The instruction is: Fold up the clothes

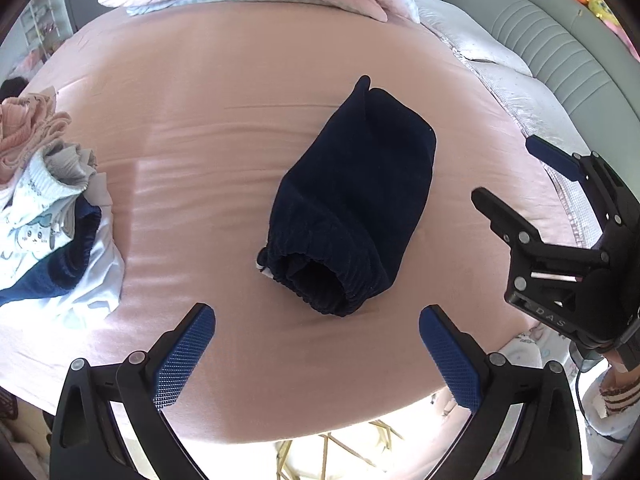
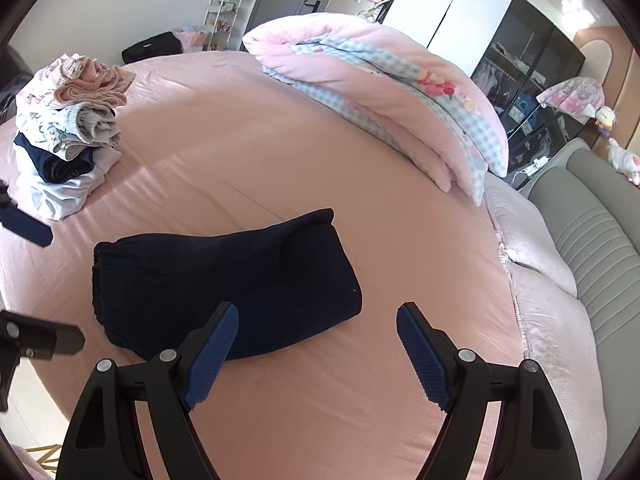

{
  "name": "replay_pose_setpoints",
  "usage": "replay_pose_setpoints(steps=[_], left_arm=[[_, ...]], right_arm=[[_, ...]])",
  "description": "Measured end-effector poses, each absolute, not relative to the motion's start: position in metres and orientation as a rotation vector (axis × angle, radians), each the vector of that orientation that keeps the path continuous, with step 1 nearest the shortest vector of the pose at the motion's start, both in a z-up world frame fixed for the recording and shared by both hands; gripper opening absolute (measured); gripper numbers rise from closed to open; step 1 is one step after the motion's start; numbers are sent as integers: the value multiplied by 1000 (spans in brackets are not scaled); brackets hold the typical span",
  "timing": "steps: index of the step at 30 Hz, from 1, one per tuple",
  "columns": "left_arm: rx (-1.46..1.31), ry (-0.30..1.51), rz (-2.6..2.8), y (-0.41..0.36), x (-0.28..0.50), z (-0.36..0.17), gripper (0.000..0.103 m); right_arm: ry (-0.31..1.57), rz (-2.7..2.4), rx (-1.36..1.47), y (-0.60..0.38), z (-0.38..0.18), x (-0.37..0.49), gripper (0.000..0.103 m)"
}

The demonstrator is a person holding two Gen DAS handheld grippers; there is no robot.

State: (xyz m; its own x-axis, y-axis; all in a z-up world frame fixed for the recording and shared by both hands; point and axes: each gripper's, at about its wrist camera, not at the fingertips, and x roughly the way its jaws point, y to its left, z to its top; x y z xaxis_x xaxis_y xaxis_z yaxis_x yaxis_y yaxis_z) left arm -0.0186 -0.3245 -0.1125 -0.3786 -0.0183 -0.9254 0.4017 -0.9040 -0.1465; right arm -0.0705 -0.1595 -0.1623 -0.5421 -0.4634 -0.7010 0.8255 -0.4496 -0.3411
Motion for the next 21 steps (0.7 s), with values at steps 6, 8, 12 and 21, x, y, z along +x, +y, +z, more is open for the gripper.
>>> replay_pose_setpoints(steps=[6, 8, 12, 21], left_arm=[[1557, 43, -2419, -317, -7, -101, 103], [1543, -136, -2444, -308, -7, -103, 103], [1508, -396, -2496, -294, -3, -110, 103], [1560, -702, -2606, -275, 7, -132, 103]], right_arm=[[880, -2036, 682, -141, -173, -48, 81], [890, -2030, 686, -137, -178, -40, 81], [925, -2017, 676, -135, -187, -21, 81], [1151, -1952, 539, -142, -212, 25, 81]])
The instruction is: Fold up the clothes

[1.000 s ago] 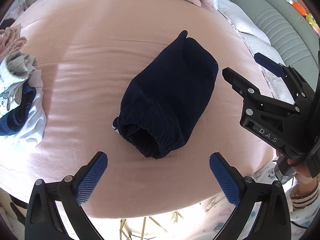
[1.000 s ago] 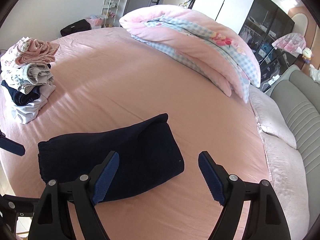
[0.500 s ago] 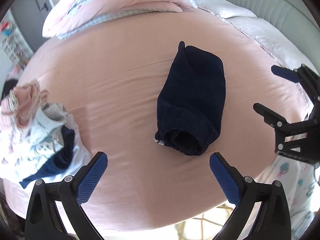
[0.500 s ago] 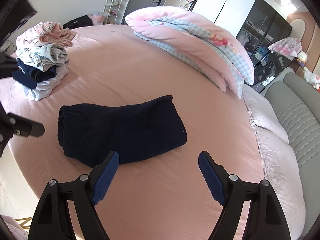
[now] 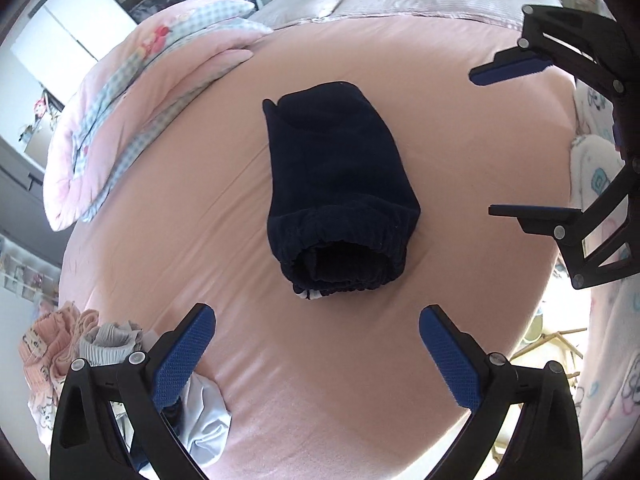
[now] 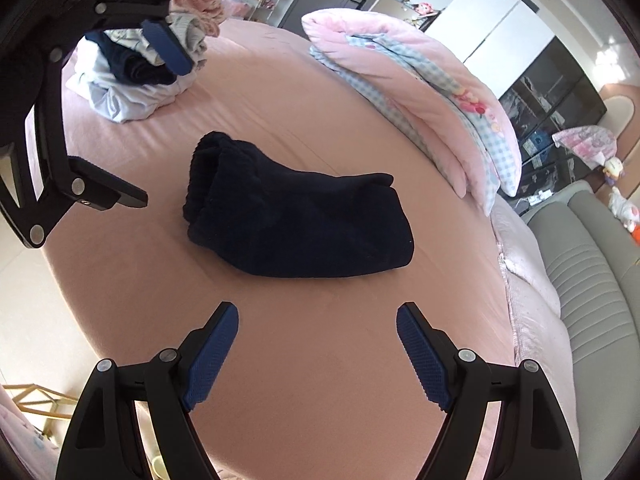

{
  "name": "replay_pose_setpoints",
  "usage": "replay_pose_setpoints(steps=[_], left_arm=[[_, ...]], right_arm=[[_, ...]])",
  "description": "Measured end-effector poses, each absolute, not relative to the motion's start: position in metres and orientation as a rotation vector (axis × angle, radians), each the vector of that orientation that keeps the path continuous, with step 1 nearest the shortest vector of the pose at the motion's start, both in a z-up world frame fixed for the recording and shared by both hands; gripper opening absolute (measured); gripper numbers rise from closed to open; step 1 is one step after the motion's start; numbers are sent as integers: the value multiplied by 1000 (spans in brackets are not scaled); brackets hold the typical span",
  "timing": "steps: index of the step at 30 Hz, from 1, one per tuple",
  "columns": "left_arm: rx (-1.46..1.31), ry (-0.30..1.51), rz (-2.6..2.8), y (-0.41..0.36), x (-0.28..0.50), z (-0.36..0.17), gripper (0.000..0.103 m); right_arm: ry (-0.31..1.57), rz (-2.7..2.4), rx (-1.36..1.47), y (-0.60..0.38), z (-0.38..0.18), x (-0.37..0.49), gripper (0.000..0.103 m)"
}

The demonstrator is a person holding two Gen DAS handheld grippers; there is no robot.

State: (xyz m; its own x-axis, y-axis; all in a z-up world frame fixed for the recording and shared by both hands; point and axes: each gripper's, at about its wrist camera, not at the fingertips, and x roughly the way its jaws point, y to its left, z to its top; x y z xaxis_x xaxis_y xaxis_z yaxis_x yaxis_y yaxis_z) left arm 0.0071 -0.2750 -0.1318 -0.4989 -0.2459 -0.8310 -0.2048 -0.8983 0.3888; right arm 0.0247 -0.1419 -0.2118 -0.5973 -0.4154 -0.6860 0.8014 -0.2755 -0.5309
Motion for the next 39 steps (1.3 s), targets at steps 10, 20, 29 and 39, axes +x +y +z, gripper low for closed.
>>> replay_pose_setpoints(steps=[10, 20, 29, 39], left_arm=[[1501, -982, -2527, -291, 3, -149, 103], [1284, -1460, -2411, -280, 15, -167, 103], [1183, -1737, -2318, -276, 11, -194, 103], [994, -2156, -2100, -279, 14, -230, 103]], right_arm=[[1303, -1905, 408, -162, -235, 38, 81], [1491, -1817, 186, -187, -262, 52, 81], [1481, -1779, 109, -189, -277, 55, 81], [1529, -1701, -86, -193, -285, 43, 81]])
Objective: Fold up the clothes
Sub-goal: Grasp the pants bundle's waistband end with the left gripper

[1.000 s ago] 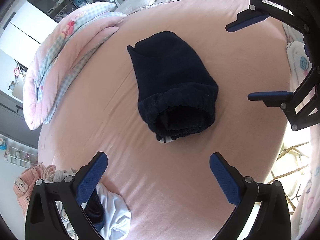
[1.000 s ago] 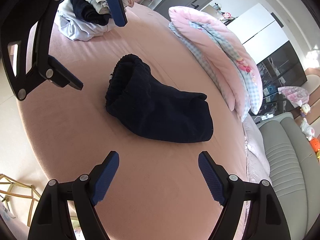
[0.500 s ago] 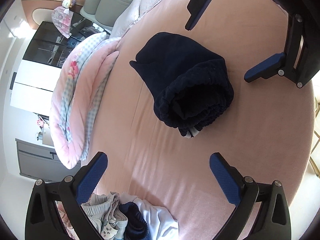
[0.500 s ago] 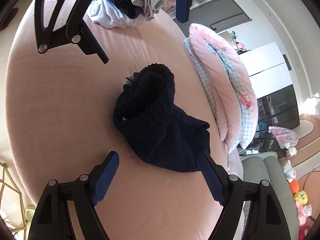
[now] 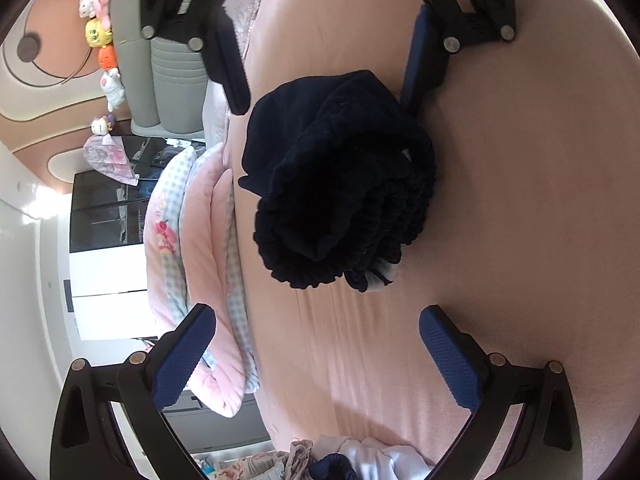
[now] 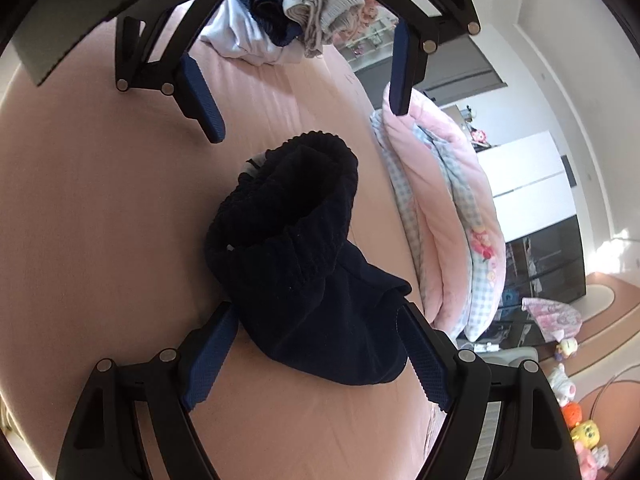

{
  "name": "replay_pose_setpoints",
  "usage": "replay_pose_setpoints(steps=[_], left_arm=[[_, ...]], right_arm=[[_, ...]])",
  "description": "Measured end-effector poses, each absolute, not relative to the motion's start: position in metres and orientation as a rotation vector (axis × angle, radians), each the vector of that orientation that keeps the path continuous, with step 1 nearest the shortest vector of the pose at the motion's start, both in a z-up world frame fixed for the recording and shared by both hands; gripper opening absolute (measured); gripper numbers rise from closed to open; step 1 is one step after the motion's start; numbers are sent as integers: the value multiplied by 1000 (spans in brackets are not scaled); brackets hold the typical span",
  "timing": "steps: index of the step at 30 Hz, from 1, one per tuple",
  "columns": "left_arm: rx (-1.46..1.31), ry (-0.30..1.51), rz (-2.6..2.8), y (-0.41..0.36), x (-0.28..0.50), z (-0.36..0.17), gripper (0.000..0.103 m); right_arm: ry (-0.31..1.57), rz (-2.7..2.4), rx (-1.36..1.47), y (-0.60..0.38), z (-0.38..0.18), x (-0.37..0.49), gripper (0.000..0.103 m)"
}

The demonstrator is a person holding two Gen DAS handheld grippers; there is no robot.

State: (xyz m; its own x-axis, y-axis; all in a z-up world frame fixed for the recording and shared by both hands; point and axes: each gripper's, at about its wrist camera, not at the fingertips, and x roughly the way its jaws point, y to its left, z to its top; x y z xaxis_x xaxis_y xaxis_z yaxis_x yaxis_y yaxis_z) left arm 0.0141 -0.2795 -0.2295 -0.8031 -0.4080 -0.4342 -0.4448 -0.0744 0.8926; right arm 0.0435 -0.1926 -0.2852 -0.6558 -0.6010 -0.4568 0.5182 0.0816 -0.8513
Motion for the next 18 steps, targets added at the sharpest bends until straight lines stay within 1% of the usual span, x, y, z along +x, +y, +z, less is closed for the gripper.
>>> replay_pose_setpoints(steps=[2, 7, 12, 18], left_arm=[[-956, 2154, 2032, -279, 11, -234, 103], [-903, 2140, 2022, -270, 2, -229, 103], [-834, 2205, 1914, -265, 1, -243, 103], [-806, 2197, 1856, -265, 2, -245, 103]], right_arm=[[1542, -1672, -115, -193, -286, 45, 81], [1537, -1663, -152, -190, -286, 46, 81], [1511, -1694, -149, -183, -287, 40, 81], [1488, -1623, -200, -183, -290, 42, 81]])
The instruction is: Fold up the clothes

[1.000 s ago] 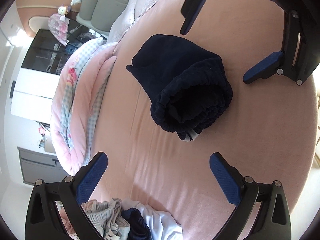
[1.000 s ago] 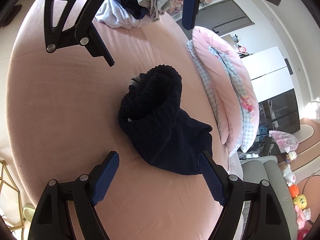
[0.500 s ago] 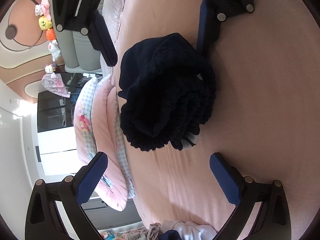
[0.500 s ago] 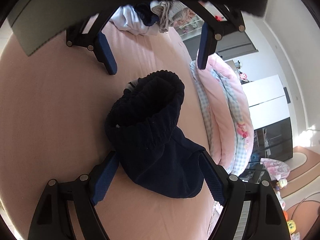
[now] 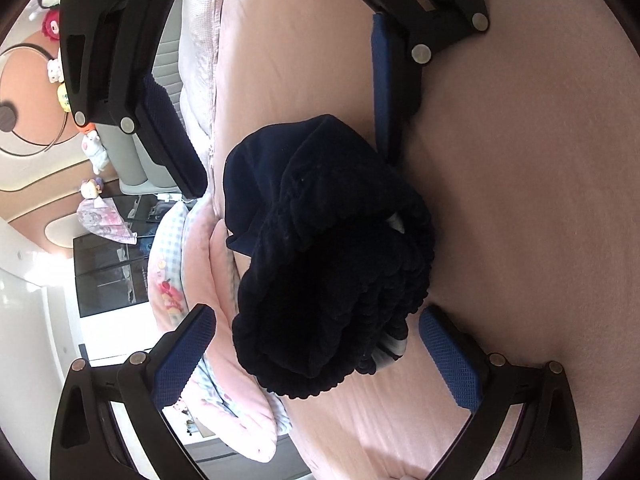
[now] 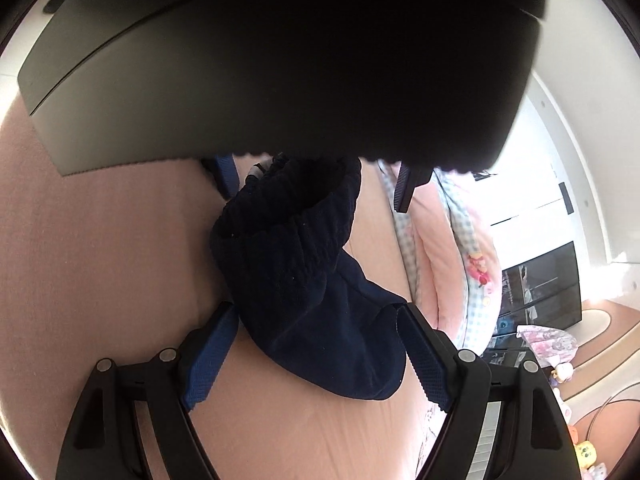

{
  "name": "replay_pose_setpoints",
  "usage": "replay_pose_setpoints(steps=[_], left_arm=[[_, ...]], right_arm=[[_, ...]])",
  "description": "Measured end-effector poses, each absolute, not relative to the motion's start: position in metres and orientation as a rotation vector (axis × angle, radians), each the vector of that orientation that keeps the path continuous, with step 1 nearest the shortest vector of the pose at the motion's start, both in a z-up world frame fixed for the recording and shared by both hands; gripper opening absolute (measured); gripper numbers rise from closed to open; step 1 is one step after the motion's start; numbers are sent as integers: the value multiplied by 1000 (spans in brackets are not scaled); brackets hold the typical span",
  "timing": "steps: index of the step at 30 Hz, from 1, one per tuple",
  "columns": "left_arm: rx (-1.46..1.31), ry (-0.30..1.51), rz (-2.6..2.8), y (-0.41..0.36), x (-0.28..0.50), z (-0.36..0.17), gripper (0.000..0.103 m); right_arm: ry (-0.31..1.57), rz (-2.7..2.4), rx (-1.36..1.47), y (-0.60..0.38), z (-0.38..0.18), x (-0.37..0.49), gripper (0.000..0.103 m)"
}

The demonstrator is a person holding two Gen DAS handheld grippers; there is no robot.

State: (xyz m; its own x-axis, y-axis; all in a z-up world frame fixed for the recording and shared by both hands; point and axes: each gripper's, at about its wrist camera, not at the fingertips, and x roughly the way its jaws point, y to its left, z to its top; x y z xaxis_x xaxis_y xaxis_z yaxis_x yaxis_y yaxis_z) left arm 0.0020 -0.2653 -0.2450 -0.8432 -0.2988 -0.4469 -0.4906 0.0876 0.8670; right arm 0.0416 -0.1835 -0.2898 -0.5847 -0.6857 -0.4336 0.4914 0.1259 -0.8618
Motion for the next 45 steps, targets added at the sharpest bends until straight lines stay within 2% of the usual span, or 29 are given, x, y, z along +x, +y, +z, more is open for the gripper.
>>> replay_pose_setpoints(steps=[8, 10, 12, 14, 23, 28, 33, 34, 36, 37, 40, 45], left_arm=[[-786, 2247, 1548, -256, 4, -252, 101], [-823, 2224, 1463, -254, 6, -251, 89], [-919, 2147, 1409, -254, 8, -246, 56], [-948, 2110, 1385, -255, 14, -245, 41], [-1146, 1929, 1479, -247, 0, -232, 39], [-1160, 1885, 1500, -246, 3, -229, 40], [-1177, 1869, 1541, -244, 8, -229, 40], [-1177, 1874, 1545, -244, 10, -230, 40], [-1156, 1908, 1539, -243, 15, -234, 40], [-1151, 1906, 1543, -242, 17, -233, 40], [-1137, 1917, 1538, -241, 22, -234, 40], [-1121, 1950, 1484, -238, 29, -236, 39]], right_arm=[[1502, -1504, -305, -186, -294, 49, 81], [1506, -1487, -332, -185, -295, 51, 81], [1481, -1508, -297, -186, -294, 48, 81], [1453, -1531, -259, -186, -292, 44, 81], [1428, -1591, -229, -188, -291, 45, 81], [1441, -1617, -335, -190, -296, 54, 81], [1431, -1659, -301, -198, -296, 55, 81], [1428, -1639, -268, -200, -295, 53, 79], [1437, -1547, -196, -204, -297, 54, 61], [1444, -1488, -151, -206, -300, 56, 33], [1502, -1461, -199, -205, -312, 69, 21], [1541, -1460, -239, -208, -316, 78, 20]])
